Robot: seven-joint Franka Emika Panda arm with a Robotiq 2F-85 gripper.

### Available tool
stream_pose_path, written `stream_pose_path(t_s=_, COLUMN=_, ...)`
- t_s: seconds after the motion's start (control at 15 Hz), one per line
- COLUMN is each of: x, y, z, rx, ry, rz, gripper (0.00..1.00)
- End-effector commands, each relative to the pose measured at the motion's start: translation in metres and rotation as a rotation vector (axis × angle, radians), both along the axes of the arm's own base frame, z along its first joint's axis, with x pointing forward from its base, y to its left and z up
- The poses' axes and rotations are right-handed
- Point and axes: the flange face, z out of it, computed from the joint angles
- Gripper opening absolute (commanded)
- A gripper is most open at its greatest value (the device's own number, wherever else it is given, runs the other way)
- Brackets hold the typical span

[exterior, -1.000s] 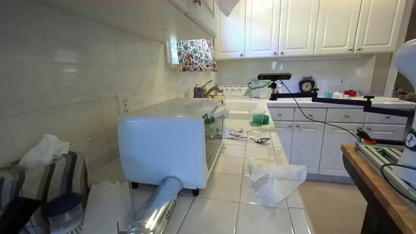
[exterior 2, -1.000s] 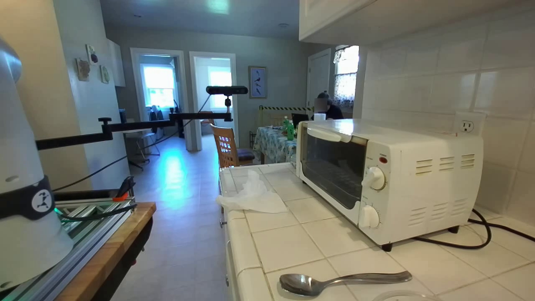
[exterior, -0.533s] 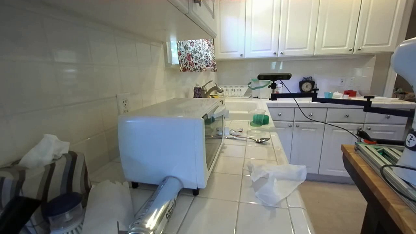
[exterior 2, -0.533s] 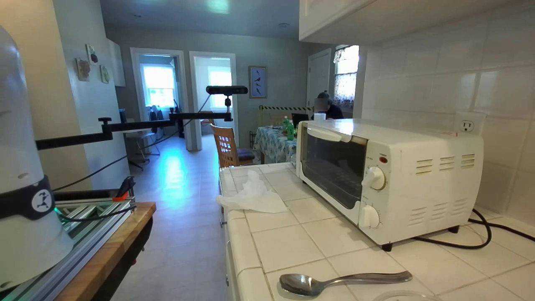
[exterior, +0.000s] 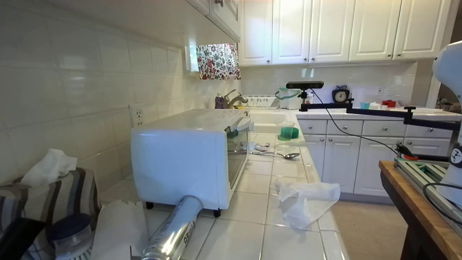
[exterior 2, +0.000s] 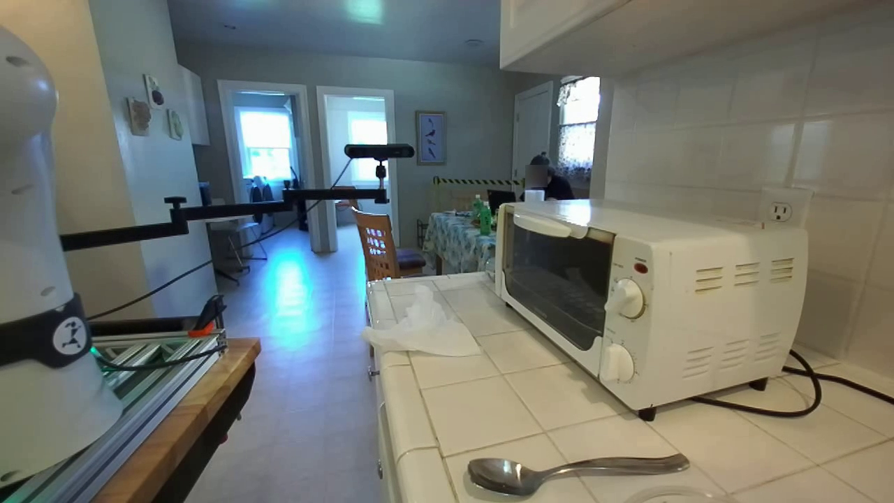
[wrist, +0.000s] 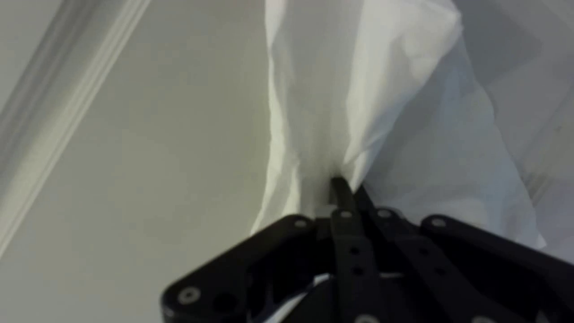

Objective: Use the paper towel to wipe the cabinet door

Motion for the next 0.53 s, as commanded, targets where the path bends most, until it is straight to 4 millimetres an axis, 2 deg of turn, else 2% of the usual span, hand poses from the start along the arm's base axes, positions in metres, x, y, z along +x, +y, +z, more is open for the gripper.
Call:
stream_pose_path(t_s=0.0, x=0.005, y=-0.015, z=-0.021, rx=-0.021, ry=0.055, rz=-0.022, gripper=0.0)
stream_pose_path(t_s=0.27, x=0.0, y=-0.048, z=-0.035, rx=-0.021, ry=0.09, rz=-0.096, gripper=0.0)
stream_pose_path(t_s=0.47, x=-0.007, y=-0.071, z=-0.028, rx=-0.025, ry=0.073, rz=-0.143, gripper=0.0)
